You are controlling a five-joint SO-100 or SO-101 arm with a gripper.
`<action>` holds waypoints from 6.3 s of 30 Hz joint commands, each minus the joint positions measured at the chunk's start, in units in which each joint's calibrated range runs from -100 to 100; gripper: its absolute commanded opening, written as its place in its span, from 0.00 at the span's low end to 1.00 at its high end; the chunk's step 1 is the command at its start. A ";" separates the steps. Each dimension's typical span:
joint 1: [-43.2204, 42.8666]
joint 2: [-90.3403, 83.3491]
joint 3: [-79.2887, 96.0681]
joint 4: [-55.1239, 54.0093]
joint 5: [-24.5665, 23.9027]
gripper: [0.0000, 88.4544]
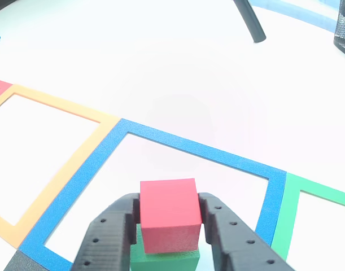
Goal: Tower of hanoi
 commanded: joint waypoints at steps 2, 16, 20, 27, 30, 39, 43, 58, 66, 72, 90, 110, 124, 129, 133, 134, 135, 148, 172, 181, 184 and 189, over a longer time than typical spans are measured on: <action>0.31 0.46 -1.00 -1.74 0.36 0.01; 0.88 2.72 -2.82 -2.47 0.36 0.08; 1.08 3.04 -3.09 -2.55 0.36 0.17; 0.98 2.16 -2.91 -3.68 0.36 0.24; 1.17 1.19 -2.55 -4.65 0.36 0.25; 0.50 -9.88 -3.00 -1.33 0.36 0.23; -0.46 -18.92 -4.37 6.04 0.36 0.19; 7.21 -55.01 -13.00 65.39 0.36 0.00; 15.27 -59.69 -42.09 110.41 0.36 0.00; 21.21 -55.01 -69.09 136.32 -0.82 0.00; 46.33 -54.04 -86.82 153.49 0.36 0.00; 58.79 -68.90 -25.82 106.52 0.36 0.38; 61.67 -54.12 0.18 52.92 0.36 0.45; 62.53 -50.09 5.72 37.53 0.36 0.48; 64.64 -47.66 7.91 30.41 0.36 0.51; 65.12 -46.86 8.00 29.52 0.36 0.52; 65.50 -46.05 8.09 28.79 0.36 0.53; 70.30 -28.04 4.82 11.95 0.36 0.60; 70.78 1.11 -7.18 -4.89 0.36 0.58; 67.71 8.05 -9.37 -10.08 0.36 0.57; 67.61 9.75 -10.37 -10.32 0.36 0.57; 67.13 11.84 -12.64 -10.00 0.36 0.56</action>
